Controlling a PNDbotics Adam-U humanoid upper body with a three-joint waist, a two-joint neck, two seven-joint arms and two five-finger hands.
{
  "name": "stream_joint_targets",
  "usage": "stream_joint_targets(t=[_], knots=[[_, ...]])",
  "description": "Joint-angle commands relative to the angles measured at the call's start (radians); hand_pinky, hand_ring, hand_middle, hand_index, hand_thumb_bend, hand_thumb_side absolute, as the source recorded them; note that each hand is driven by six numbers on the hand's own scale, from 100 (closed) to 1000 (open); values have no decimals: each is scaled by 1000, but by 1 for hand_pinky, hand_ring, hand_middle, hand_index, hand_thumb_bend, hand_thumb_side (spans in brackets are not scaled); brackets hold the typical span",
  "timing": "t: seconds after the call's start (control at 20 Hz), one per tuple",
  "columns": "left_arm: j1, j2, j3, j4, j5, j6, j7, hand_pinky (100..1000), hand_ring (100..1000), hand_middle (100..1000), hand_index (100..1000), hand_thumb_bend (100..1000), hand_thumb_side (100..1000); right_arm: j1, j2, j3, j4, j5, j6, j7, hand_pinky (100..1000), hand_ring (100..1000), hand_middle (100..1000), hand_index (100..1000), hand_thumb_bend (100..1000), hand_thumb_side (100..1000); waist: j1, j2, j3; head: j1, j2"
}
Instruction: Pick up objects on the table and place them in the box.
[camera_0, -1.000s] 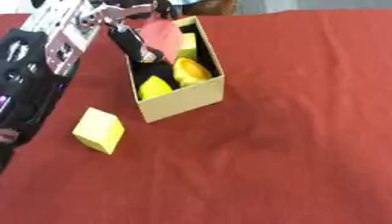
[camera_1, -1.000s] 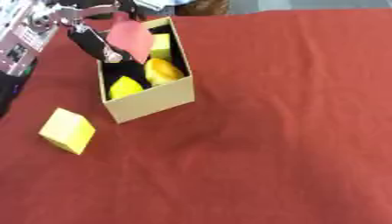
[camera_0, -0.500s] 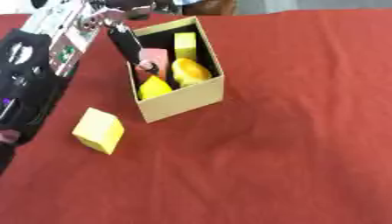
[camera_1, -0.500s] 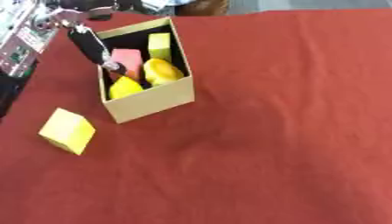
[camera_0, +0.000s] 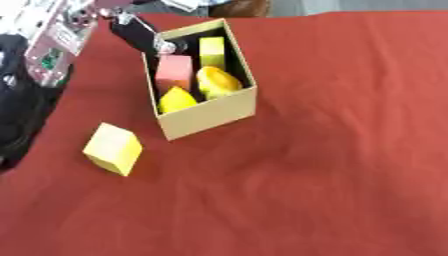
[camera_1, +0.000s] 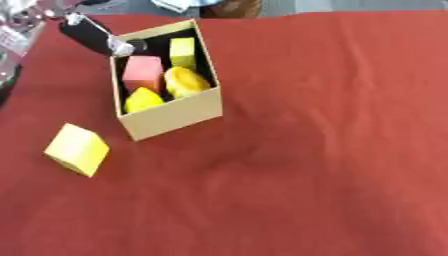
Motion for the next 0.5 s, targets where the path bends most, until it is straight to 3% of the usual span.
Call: stream_joint_targets(t=[0.05, 0.5], knots=[[38, 103, 31, -159, 104, 41, -42, 856, 848, 796, 884, 373, 345, -5, -25, -19, -15, 3, -1, -7, 961, 1000, 605, 874, 100, 652, -3, -19, 2, -13, -13], [250, 319, 26, -420, 308, 124, -132, 853, 856, 808, 887, 431, 466, -6, -29, -19, -15, -5, -3, -2, 962, 1000, 605, 875, 100, 651, -5, -13, 6, -40, -5]])
